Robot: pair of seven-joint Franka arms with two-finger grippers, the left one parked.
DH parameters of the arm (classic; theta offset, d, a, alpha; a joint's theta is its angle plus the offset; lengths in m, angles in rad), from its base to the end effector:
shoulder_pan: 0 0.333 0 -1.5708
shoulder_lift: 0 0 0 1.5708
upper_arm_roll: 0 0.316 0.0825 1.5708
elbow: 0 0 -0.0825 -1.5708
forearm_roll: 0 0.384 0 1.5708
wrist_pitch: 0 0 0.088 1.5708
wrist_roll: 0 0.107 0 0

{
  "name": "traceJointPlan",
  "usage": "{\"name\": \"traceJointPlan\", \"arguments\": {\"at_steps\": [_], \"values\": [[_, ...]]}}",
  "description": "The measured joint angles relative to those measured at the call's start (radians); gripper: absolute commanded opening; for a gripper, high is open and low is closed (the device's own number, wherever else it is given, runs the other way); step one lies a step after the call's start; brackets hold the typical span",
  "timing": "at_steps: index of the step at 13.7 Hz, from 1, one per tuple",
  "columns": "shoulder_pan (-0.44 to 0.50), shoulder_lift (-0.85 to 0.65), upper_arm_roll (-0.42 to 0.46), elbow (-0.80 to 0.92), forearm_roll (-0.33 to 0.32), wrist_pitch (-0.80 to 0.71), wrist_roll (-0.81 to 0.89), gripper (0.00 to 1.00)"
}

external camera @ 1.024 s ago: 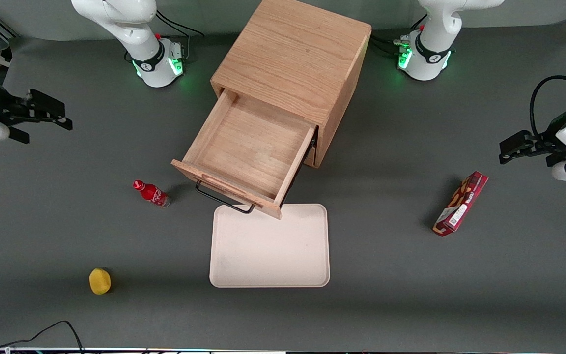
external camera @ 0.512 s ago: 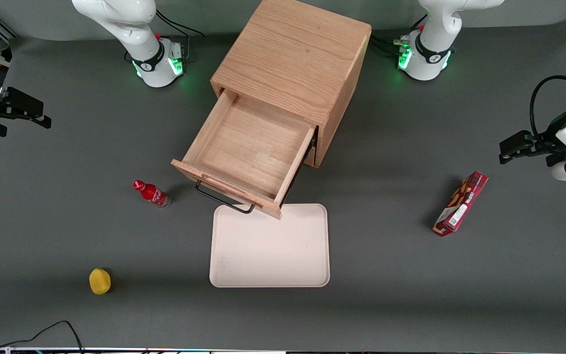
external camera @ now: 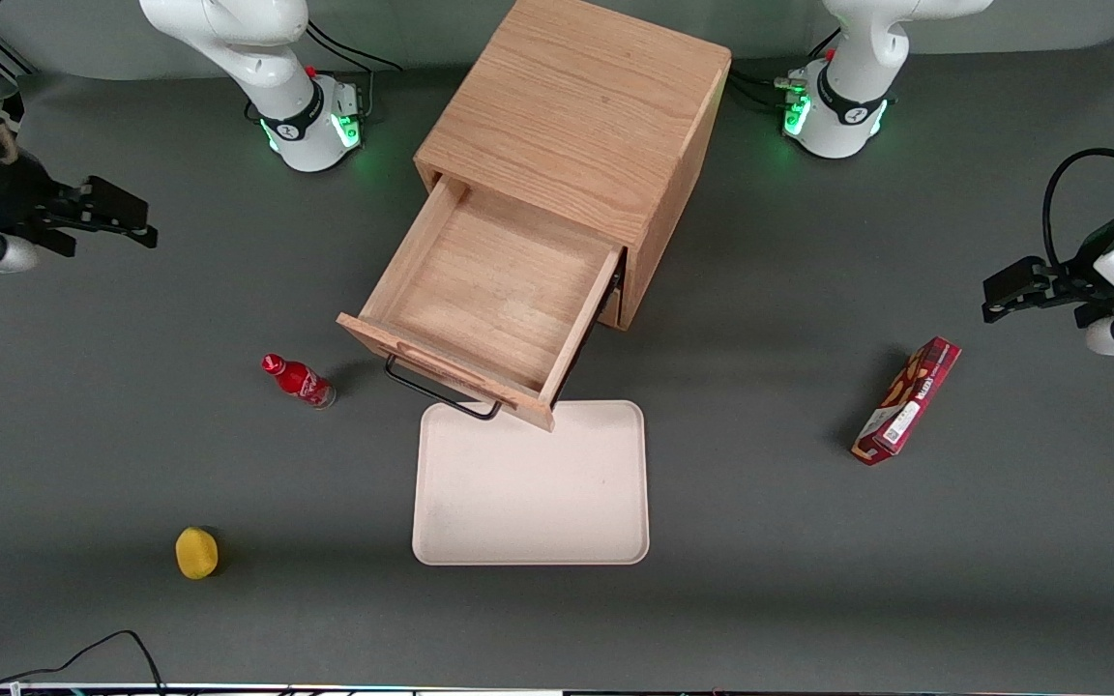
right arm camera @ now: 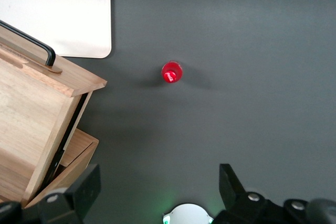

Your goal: Open upper drawer

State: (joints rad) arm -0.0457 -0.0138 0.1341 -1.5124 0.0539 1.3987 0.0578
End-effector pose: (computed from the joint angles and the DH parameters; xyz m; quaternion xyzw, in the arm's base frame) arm 0.5294 0.0540 0.6449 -0.9982 -0.0185 0.0517 0.0221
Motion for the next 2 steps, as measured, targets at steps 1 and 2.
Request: {"name": "traceJointPlan", "arguments": {"at_steps": [1, 2], "values": [[0.043, 0.0, -0.043, -0.004, 0.0, 0.001, 0.001, 1.0], [0.066, 0.0, -0.067, -0.009, 0.0, 0.003, 0.001, 1.0]]}}
